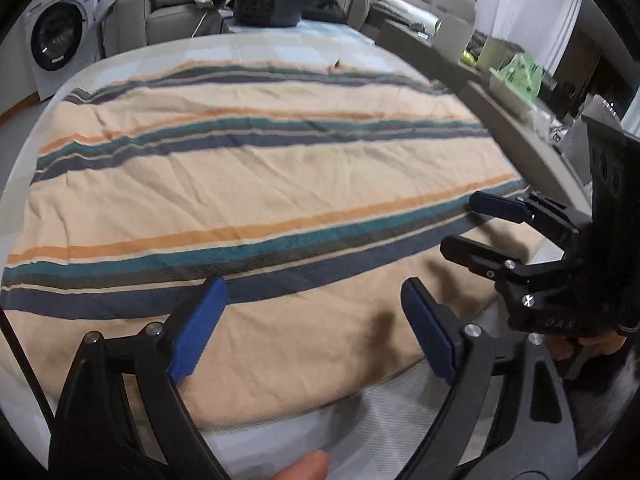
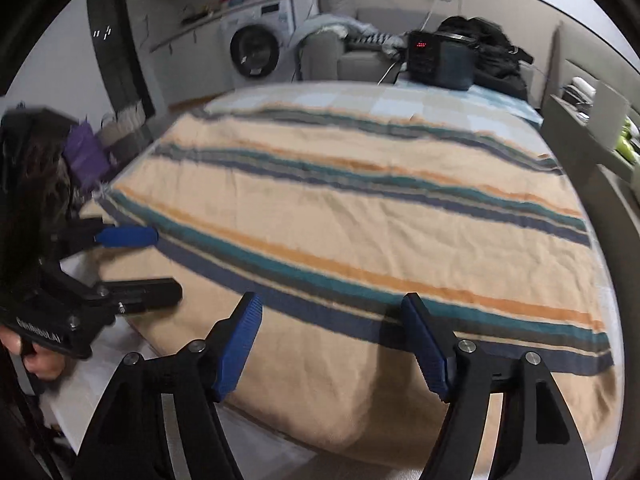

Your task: Fold small clothes

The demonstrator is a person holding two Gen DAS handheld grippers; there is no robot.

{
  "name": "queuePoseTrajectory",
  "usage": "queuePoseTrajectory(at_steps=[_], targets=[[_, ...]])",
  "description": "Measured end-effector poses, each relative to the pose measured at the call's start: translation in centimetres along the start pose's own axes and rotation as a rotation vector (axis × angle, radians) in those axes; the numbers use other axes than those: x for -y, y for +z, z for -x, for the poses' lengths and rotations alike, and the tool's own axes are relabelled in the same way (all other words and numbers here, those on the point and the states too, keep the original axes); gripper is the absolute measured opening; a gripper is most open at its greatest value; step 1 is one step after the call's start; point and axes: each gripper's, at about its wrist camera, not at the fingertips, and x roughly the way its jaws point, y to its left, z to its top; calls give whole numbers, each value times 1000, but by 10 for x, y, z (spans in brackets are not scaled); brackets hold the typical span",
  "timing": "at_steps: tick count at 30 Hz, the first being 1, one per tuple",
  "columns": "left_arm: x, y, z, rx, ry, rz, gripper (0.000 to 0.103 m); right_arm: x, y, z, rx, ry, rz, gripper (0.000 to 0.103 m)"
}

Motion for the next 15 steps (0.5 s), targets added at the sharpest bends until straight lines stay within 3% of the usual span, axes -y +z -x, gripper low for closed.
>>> queuePoseTrajectory(at_steps=[4, 7, 9, 13, 15], targets=[[-18, -10, 4, -2, 29, -18, 87, 14, -11, 3, -9, -80, 50, 74], [-39, -21, 12, 14, 46, -1, 87, 52, -24, 15, -11, -153, -18, 79], [-58, -29, 23, 21, 55, 32, 87, 81, -35, 26, -9, -150, -106, 79], [-90, -42, 44, 29, 52, 91, 87, 108, -46, 39, -34, -301, -137, 80], [-103, -50, 51, 29, 63, 113, 87, 123, -49, 44, -35, -301, -182, 80]])
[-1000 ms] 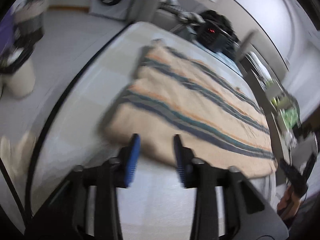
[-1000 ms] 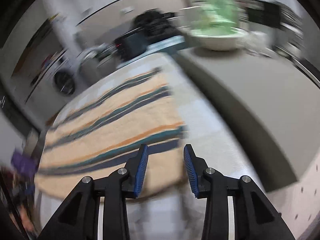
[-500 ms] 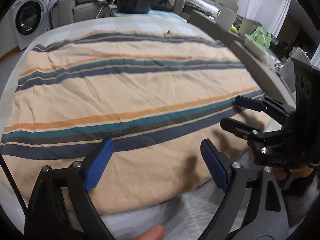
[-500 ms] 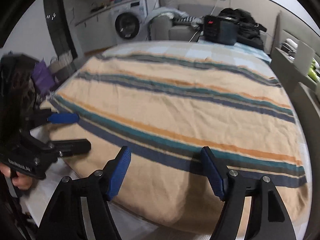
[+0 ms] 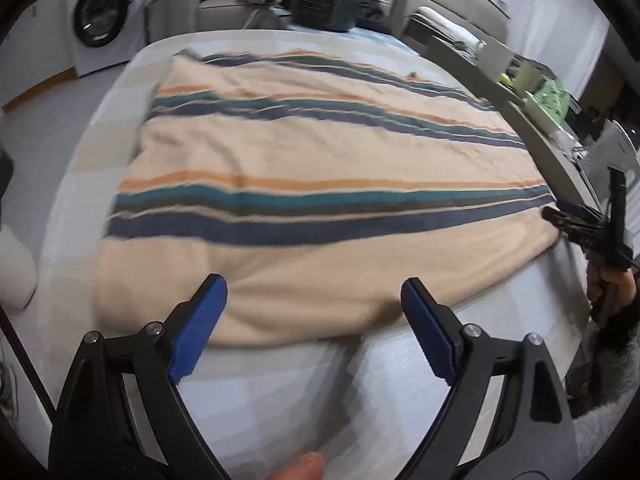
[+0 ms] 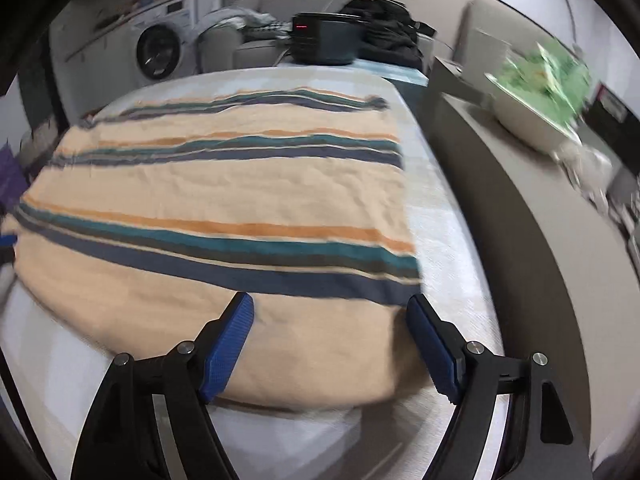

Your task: Fold small clothes

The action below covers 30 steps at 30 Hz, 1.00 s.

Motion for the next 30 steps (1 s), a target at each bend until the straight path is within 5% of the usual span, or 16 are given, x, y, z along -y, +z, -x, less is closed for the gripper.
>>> queuePoseTrajectory(at_steps=[4, 7, 10, 17, 22, 26, 30], targets=[[-4, 1, 14, 27, 3, 7, 88, 9, 6, 13, 25, -18, -57, 80], [2, 19, 20, 86, 26, 9, 100, -11, 18, 24, 70, 45, -30, 80], [6, 43, 16, 118, 16, 6, 101, -45, 37, 19, 77, 124, 22, 80], [17, 77, -34, 17, 16, -51, 101, -103, 67, -26, 8, 212, 107, 80], [0, 67, -45, -8, 43, -48, 101, -86, 69, -46, -10, 126, 127, 83], [-10, 58, -38, -11, 84, -53, 101, -40, 63, -44, -4, 19, 46, 83], [-18, 58, -35, -11, 88, -28, 101, -16, 64, -43, -9, 5, -44, 83]])
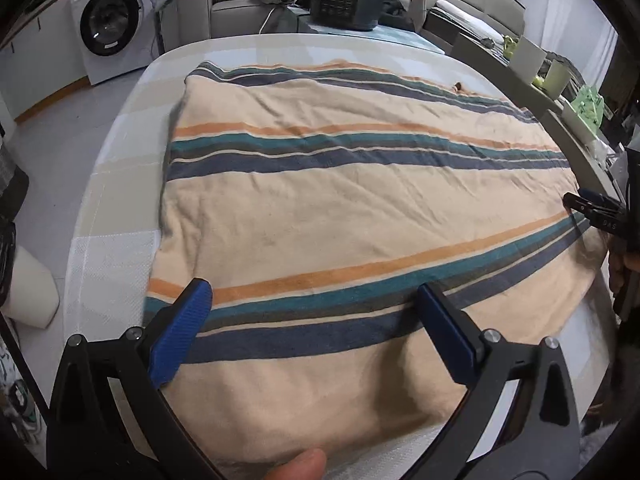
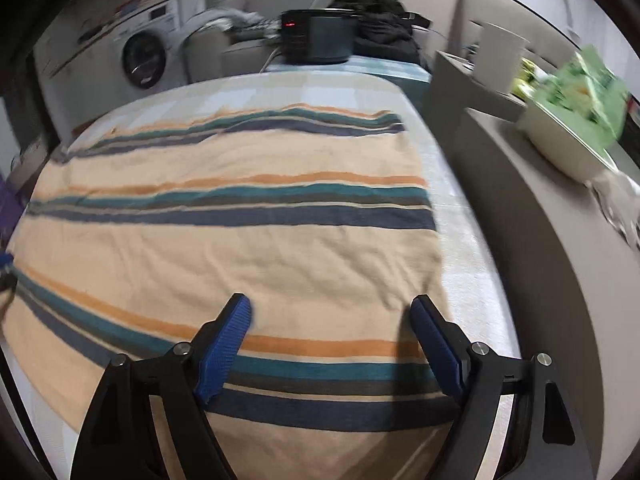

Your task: Fold small clothes

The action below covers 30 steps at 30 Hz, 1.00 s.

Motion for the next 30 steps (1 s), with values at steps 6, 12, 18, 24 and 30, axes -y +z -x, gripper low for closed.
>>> queuePoseTrajectory(at_steps=[6, 12, 18, 24, 30], targets=[[25, 27, 1, 31, -63, -10, 101, -37, 20, 5, 40, 117, 29, 83], [76, 59, -26, -7, -117, -103, 101, -101, 34, -19, -4, 209, 125, 83], [76, 65, -54, -68, -53, -109, 101, -110, 37, -33, -14, 157, 214, 85], [28, 47, -37, -48, -21, -53, 101, -35, 35, -33, -11, -16, 96, 88], [5, 36, -19, -35, -53, -24, 101, -11, 40, -28, 5, -31, 27, 88]])
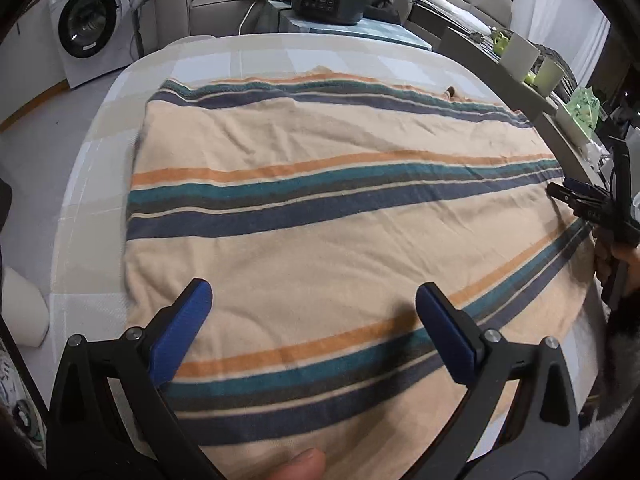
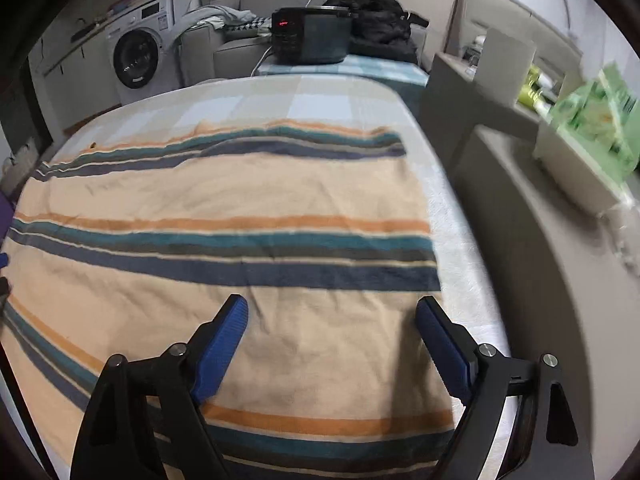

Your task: Fold small clothes

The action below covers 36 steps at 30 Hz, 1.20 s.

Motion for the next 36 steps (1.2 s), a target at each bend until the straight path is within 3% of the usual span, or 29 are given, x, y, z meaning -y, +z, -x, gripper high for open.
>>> queuePoseTrajectory(at_steps=[3, 7, 10, 15, 18, 24, 29, 36], targets=[[2, 14, 7, 27, 2, 20, 101, -13, 14, 10, 56, 84, 3, 88], [8, 48, -2, 55, 5, 43, 101, -34, 34, 5, 95, 122, 28, 88], [12, 70, -16, 64, 1, 34, 101, -48, 45, -10, 85, 149, 40, 88], [3, 83, -50, -11, 52, 42, 101, -61, 54, -40, 11, 170, 97, 88], [-7, 79, -51, 5, 35, 44, 101, -49, 53, -45, 2, 116, 103, 88], [-32, 65, -41, 12, 48, 61, 101, 13, 52, -51, -17, -49, -35, 88], [-50, 48, -23, 13, 121, 119, 101, 37, 45, -37, -27, -51, -88, 88], [-78, -5, 11, -24, 95, 265, 101, 52, 15, -17, -75, 12, -147, 88]])
